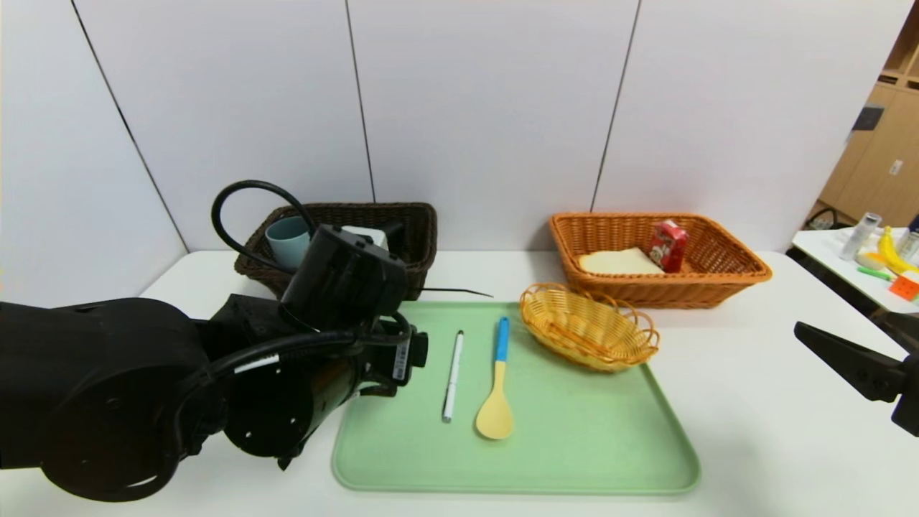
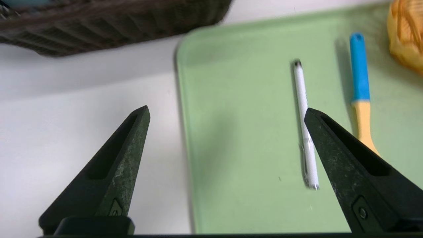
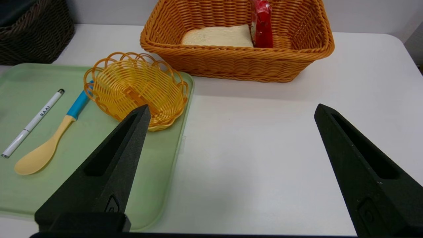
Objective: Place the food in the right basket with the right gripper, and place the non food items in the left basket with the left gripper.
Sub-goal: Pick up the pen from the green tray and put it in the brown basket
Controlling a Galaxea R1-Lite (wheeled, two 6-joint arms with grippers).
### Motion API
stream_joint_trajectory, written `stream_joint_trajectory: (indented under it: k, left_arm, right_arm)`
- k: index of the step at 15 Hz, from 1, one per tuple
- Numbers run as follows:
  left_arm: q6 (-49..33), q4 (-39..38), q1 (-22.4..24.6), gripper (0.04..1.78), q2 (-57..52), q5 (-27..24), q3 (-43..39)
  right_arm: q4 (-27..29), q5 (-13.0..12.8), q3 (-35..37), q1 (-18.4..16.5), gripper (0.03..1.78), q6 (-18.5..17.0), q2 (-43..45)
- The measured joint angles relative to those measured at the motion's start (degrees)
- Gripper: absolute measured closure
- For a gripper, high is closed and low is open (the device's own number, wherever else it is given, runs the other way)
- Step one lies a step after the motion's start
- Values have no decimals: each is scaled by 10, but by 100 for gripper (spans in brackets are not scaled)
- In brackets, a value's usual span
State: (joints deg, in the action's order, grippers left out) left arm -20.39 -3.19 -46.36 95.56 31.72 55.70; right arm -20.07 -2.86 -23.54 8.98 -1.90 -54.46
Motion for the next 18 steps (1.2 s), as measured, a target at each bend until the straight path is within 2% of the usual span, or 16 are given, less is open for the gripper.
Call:
stream_joint_trajectory:
  k: [3,10,14,18]
  left_arm:
    - [0,88,-20,15,10,-7,25]
    - [-4,331,-25,13,49,-106,229]
    - [-63,383,-29,13,95,-131,302]
    - [-76,389,-30,13,139,-132,322]
  right_arm:
    - [5,0,2,0,10,1,4]
    - [5,1,13,0,10,1,14]
    - [5,1,15,-3,10,1,17]
    - [6,1,16,-4,10,1,17]
